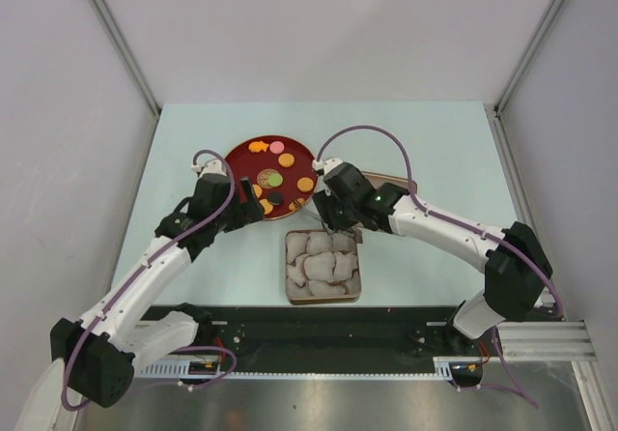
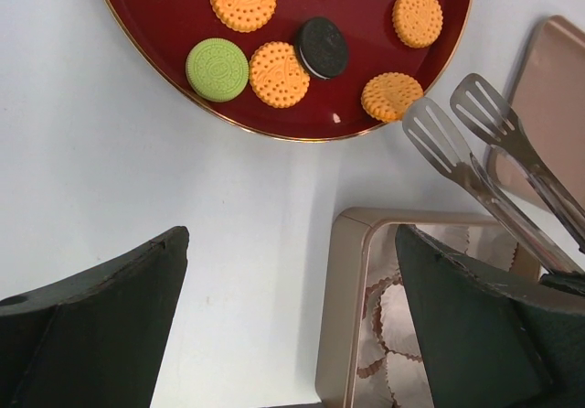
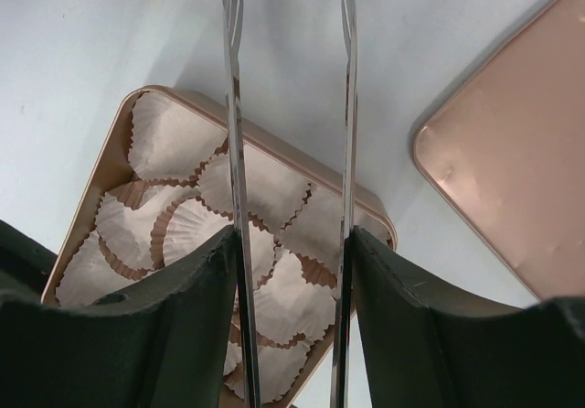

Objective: Pack the cookies

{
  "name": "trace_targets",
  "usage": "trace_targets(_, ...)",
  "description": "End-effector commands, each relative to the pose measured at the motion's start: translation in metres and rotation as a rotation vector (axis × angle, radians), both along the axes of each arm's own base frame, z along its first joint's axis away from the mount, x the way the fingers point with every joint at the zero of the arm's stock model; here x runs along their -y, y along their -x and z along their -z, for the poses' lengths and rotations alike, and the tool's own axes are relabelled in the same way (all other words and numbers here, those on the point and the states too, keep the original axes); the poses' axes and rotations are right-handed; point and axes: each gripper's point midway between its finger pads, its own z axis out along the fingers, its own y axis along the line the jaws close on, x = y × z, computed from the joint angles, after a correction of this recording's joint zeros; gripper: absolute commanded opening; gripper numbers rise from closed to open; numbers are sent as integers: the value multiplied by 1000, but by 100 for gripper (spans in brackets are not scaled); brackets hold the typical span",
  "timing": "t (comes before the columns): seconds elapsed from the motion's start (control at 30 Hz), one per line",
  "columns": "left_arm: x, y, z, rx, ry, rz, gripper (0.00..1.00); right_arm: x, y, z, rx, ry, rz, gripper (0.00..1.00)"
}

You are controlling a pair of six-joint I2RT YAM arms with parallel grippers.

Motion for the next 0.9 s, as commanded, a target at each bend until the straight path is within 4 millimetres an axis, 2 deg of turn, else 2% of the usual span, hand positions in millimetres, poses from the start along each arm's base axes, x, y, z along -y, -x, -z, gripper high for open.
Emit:
trace_targets(0.0,3,-4,0,10,18,4,100,-14,2,-11,26,-51,-14,55)
trace_targets(0.27,2,-3,2,5,14,5,99,-31,-4,-11,41,-40,-44,57)
trace_targets(0.5,3,-2,5,-3,14,10,100,-34,-12,6,29,19,-46,57)
trace_targets(0.7,4,-3,6,-5,14,11,100,-39,-19,8,37,21,-44,56)
trace_targets(0.87,4,-3,6,-9,14,13,100,-45,-20,1,42,-1,-53,54)
